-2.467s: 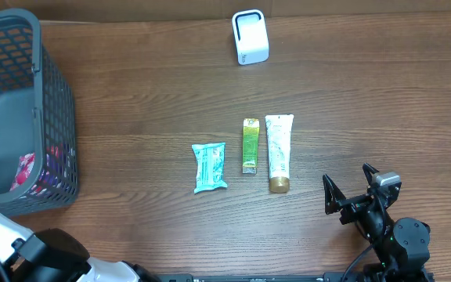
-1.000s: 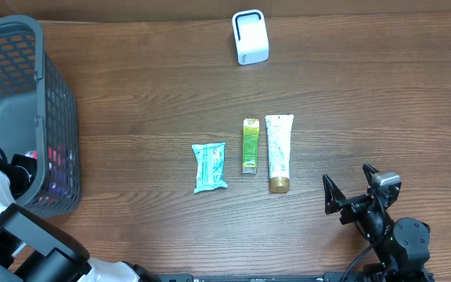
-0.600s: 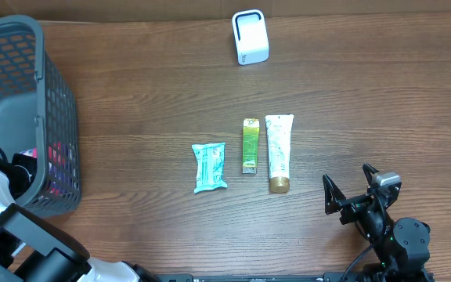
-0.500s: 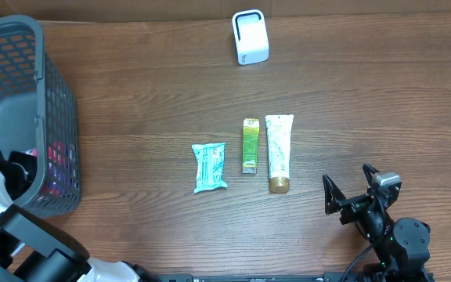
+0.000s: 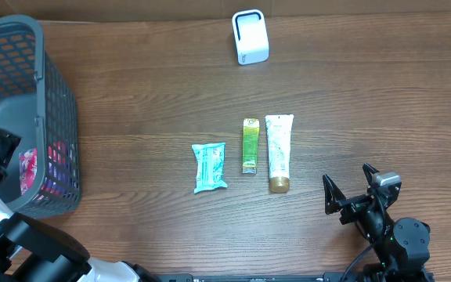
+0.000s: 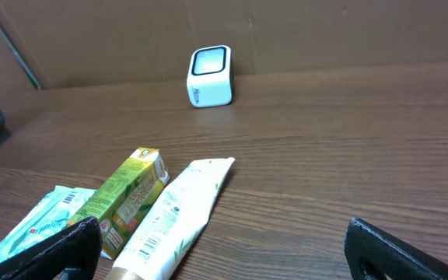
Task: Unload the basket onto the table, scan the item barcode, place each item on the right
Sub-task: 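Grasp the red floral snack bag inside the basket with the left gripper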
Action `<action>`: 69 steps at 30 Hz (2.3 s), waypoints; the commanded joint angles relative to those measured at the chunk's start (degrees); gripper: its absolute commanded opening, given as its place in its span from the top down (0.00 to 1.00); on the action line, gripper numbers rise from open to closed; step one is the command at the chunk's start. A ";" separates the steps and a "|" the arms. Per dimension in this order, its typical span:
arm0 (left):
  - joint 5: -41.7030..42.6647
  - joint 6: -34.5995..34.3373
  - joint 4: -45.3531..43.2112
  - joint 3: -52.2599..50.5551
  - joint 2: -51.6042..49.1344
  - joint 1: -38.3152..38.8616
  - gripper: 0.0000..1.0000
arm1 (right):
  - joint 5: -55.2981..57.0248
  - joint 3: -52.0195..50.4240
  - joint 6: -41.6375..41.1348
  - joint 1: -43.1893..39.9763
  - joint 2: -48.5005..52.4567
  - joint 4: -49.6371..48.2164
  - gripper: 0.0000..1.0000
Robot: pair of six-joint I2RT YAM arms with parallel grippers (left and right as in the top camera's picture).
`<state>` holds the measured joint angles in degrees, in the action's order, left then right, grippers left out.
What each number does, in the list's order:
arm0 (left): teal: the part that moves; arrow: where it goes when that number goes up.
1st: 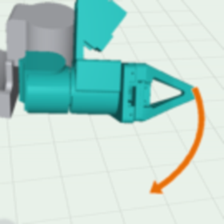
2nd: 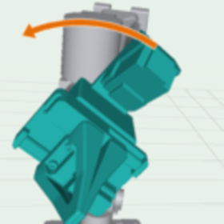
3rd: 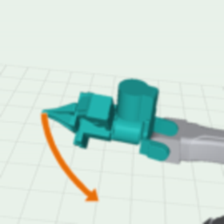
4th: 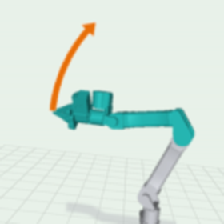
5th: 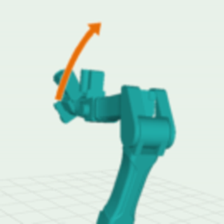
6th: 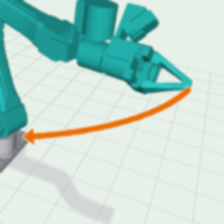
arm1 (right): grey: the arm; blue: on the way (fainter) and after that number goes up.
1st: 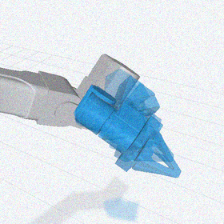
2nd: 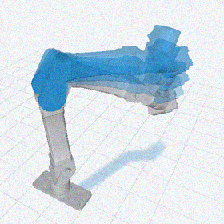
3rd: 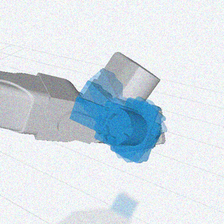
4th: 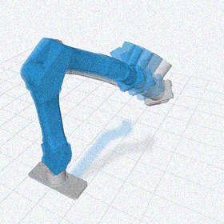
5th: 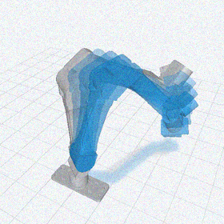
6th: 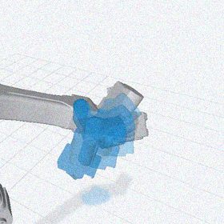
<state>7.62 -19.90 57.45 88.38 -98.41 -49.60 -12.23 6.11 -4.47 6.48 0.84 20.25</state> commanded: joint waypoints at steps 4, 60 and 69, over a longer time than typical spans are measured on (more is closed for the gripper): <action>-4.04 7.19 -4.35 -6.03 -3.54 -0.09 0.03 | -0.74 0.39 -0.26 0.37 -0.68 1.16 0.00; -0.55 21.66 12.79 25.90 -14.47 0.17 0.24 | -0.74 0.39 -0.26 0.37 -0.68 1.16 0.00; -1.64 33.70 8.46 13.33 -14.53 0.24 0.00 | -0.74 0.39 -0.26 0.37 -0.68 1.18 0.00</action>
<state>6.79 7.03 66.41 104.81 -113.27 -49.50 -12.23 6.11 -4.54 6.48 0.84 20.23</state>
